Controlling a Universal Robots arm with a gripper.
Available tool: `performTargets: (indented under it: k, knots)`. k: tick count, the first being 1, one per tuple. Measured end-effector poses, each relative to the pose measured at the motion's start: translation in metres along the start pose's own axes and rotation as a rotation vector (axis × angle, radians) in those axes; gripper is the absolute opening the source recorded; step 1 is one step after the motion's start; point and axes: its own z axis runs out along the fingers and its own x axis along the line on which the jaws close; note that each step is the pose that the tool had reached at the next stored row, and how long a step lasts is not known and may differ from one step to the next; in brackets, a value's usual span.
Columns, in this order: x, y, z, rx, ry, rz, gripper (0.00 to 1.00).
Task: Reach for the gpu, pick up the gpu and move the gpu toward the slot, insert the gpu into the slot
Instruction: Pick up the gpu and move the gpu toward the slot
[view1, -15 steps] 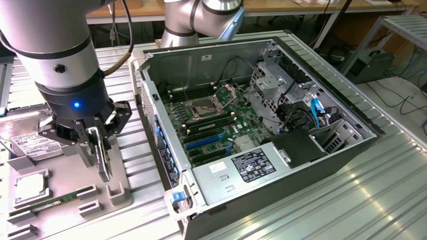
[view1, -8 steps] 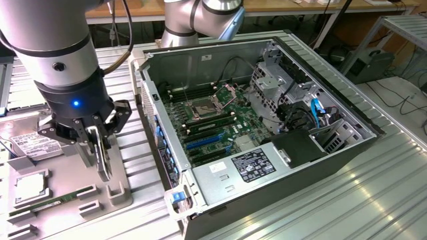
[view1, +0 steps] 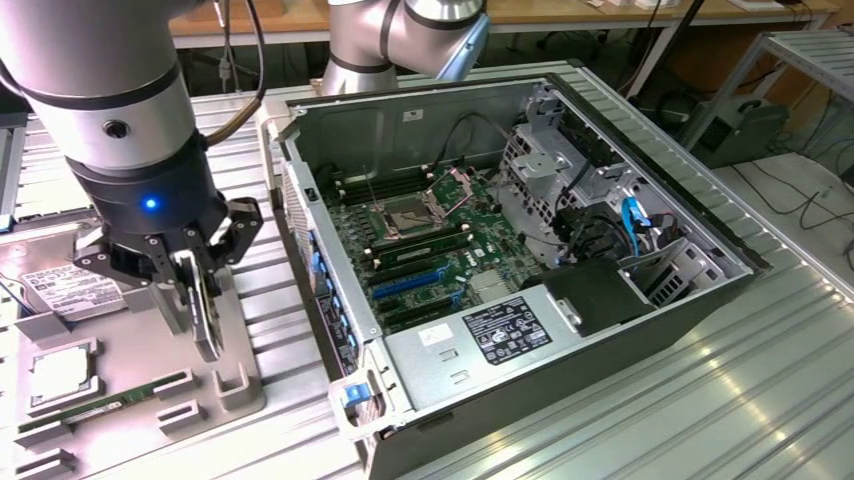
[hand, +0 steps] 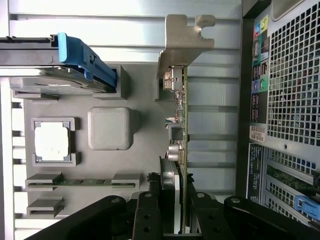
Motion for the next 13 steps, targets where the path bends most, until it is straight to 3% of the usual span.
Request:
performTargets:
  k: [13]
  knots:
    - [0.0000, 0.0000, -0.0047, 0.0000, 0.0000, 0.000, 0.28]
